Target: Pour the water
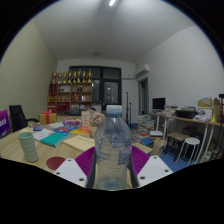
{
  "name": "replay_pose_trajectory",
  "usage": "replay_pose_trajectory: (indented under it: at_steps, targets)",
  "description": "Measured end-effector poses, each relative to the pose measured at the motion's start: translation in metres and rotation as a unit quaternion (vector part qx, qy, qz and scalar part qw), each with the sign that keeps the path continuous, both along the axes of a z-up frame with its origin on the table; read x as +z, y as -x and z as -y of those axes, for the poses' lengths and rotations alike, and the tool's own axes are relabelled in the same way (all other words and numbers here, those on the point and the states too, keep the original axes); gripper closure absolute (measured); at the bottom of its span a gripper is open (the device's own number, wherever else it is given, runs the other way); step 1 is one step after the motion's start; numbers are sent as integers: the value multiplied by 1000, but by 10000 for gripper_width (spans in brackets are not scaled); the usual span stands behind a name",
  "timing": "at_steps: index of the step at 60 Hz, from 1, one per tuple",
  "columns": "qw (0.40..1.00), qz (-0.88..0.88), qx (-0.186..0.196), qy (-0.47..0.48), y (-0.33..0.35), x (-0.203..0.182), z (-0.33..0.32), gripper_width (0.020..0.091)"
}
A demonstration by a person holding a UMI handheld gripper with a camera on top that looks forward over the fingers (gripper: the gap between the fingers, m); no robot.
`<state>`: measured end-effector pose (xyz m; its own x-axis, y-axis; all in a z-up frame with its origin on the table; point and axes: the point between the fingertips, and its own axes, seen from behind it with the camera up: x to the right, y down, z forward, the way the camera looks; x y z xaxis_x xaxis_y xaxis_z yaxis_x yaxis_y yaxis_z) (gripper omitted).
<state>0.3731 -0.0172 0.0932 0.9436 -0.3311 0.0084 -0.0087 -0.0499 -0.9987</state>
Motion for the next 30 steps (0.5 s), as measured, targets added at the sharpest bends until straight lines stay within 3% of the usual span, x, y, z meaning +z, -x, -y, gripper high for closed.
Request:
replay_pose_trajectory:
  at_steps: [2,8,17,23,30]
  targets:
    - [1000,3,2,10,3,-1,-2,626]
    - [998,48,13,37,22,6,-10,626]
    - [962,262,28,75,78,60,-25,627]
    - [884,457,38,93,127,103,-37,628]
    - [731,673,39,109,185,118,-51,625]
